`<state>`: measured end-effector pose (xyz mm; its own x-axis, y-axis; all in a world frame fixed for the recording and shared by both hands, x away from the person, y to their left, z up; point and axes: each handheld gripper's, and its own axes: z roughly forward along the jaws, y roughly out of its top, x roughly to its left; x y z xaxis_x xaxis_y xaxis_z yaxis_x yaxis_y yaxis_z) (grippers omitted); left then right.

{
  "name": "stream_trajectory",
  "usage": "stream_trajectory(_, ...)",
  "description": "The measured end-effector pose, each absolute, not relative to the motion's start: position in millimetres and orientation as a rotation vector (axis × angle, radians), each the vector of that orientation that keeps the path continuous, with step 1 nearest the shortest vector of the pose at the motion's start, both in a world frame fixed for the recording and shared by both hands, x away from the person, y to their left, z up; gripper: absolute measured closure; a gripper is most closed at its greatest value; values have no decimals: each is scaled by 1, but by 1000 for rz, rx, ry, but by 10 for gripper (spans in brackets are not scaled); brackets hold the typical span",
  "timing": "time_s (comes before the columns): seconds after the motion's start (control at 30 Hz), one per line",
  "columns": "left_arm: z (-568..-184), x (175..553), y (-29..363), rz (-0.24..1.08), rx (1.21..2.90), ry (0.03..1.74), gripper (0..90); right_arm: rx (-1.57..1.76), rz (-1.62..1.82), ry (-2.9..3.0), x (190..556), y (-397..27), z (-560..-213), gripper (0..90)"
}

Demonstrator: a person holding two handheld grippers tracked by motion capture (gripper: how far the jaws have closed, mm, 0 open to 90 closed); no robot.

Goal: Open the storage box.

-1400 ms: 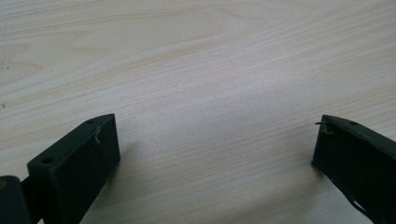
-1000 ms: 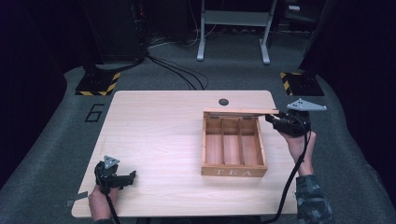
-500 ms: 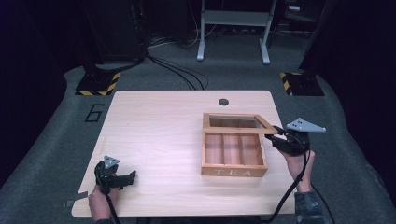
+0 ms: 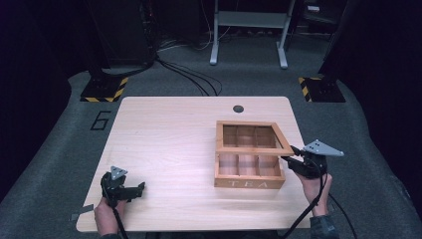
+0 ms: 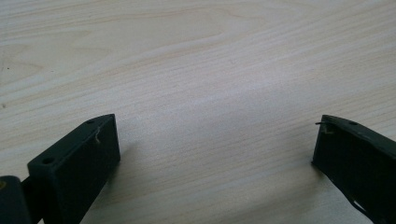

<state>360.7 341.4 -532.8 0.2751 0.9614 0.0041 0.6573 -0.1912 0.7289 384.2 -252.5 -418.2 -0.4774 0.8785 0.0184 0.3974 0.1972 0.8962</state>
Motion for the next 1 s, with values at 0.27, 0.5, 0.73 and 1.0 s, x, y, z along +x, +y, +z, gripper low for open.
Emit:
stream_trajectory(0.27, -533, 361, 341, 633, 1933, 1453, 4, 1207, 1223, 1973, 376, -252, -436, 565)
stream_trajectory(0.5, -533, 361, 341, 634, 1934, 1453, 4, 1236, 1207, 2000, 372, -252, -451, 565)
stream_trajectory(0.73, -533, 361, 341, 634, 1933, 1453, 4, 1270, 1195, 2031, 369, -252, -466, 560)
stream_trajectory(1.0, -533, 361, 342, 634, 1934, 1453, 4, 1308, 1209, 2053, 364, -253, -472, 540)
